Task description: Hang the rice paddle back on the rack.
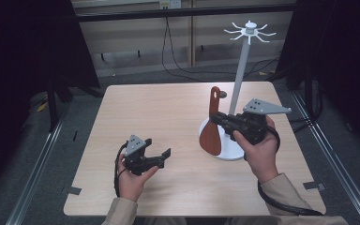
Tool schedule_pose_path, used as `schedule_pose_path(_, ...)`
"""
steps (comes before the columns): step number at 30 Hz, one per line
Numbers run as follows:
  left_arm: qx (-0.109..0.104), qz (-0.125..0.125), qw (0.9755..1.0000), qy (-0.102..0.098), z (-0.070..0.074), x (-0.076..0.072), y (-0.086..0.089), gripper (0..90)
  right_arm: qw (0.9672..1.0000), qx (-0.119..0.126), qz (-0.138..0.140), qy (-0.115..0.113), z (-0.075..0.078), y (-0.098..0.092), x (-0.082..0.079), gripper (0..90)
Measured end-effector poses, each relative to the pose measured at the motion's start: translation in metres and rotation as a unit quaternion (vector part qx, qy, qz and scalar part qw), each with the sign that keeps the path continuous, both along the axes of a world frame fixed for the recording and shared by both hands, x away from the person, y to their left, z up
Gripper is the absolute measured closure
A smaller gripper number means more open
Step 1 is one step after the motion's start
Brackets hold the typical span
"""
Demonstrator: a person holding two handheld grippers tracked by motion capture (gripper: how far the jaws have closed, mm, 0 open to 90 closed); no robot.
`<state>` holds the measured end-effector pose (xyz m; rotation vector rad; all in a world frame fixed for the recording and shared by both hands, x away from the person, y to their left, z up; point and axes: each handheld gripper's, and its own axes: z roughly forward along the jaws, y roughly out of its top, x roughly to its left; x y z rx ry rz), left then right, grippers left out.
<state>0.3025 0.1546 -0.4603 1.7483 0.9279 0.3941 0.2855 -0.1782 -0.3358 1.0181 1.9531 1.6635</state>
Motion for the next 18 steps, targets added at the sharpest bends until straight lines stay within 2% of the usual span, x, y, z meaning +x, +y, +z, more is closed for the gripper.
schedule_pose_path(18, 0.001, 0.001, 1.0, 0.005, -0.002, 0.0, 0.0, 12.5, 0.9998, -0.004, -0.013, -0.017, 0.035, -0.012, 0.015, 82.9)
